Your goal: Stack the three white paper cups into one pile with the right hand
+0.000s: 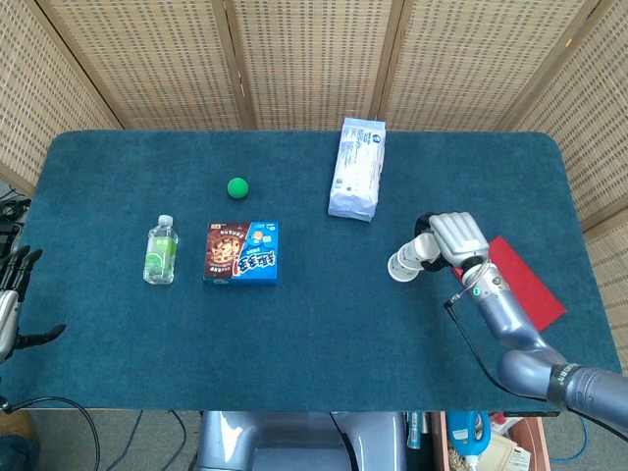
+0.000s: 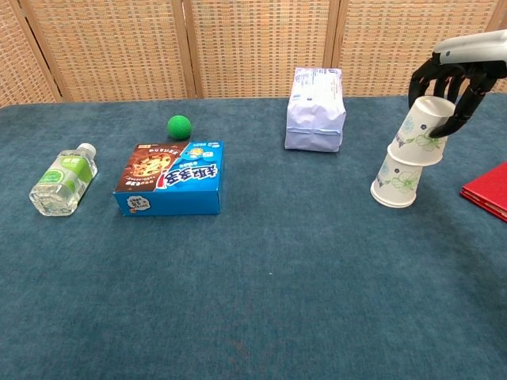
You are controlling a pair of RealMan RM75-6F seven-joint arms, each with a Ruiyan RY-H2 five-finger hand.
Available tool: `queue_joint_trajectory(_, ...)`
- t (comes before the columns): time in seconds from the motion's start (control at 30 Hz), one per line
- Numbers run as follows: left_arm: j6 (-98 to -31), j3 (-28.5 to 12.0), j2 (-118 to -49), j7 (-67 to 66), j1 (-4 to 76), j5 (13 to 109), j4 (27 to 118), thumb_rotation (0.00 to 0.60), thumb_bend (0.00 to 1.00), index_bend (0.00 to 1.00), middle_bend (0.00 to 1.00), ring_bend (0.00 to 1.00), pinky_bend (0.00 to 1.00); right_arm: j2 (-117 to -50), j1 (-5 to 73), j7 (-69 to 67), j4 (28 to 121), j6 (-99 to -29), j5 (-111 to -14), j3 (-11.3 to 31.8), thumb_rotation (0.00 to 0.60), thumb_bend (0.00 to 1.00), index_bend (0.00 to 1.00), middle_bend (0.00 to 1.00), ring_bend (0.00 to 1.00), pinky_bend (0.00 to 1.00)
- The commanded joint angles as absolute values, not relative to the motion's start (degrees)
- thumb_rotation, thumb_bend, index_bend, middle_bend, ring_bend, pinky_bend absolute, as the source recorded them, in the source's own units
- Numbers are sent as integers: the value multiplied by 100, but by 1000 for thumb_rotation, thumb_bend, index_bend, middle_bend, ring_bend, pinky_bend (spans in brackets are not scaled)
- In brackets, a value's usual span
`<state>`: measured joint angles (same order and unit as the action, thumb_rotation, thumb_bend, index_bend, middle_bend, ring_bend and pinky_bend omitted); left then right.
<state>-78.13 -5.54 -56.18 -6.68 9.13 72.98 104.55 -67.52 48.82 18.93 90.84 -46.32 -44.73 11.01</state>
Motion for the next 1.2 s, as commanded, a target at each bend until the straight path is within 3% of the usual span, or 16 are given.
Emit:
queue_joint_trajectory(0.03, -7809, -551, -5617, -667, 913, 7295, 10453, 600, 137, 0, 0, 0, 0, -6788, 4887, 1903, 9036, -4649, -4495, 1072, 600, 413, 388, 275, 401, 395)
queue_joint_trajectory(0.2, -7804, -553, -5618, -662, 918, 7298, 10446, 600, 137, 0, 0, 0, 0, -6799, 4898, 1877, 9002, -4620, -4489, 1049, 600, 368, 275, 113, 298, 359)
queue_joint_trajectory(0.33, -7806, -554, -5624, -671, 918, 7287, 10435, 600, 137, 0, 0, 0, 0, -6762, 4896, 1839, 9007, -4591, -4501, 1037, 600, 362, 253, 83, 228, 273)
queue_joint_trajectory(0.57, -7811, -558, -5625, -721, 924, 7271, 10479, 600, 137, 0, 0, 0, 0, -6605, 4830, 1747, 9154, -4626, -4614, 1010, 600, 350, 253, 81, 223, 267)
queue_joint_trajectory(0.67, -7851, -557, -5639, -719, 906, 7283, 10468, 600, 137, 0, 0, 0, 0, -6333, 4609, 1777, 9378, -4962, -5253, 870, 600, 116, 206, 52, 104, 170)
queue_joint_trajectory(0.73, -7881, -550, -5653, -701, 893, 7317, 10437, 600, 137, 0, 0, 0, 0, -6208, 4426, 1747, 9498, -5255, -5698, 779, 600, 5, 118, 13, 13, 50)
queue_joint_trajectory(0.83, -7942, -519, -5683, -643, 853, 7399, 10381, 600, 137, 0, 0, 0, 0, -6045, 3925, 1582, 9697, -6098, -6633, 568, 600, 0, 9, 0, 0, 0)
queue_joint_trajectory(1.07, -8192, -425, -5939, -451, 735, 7739, 10004, 600, 137, 0, 0, 0, 0, -6077, 2691, 863, 9672, -8000, -8309, 25, 600, 0, 0, 0, 0, 0)
queue_joint_trajectory(1.2, -8294, -342, -6099, -287, 659, 7927, 9724, 600, 137, 0, 0, 0, 0, -6379, 2055, 749, 9432, -8808, -8804, -234, 600, 0, 0, 0, 0, 0)
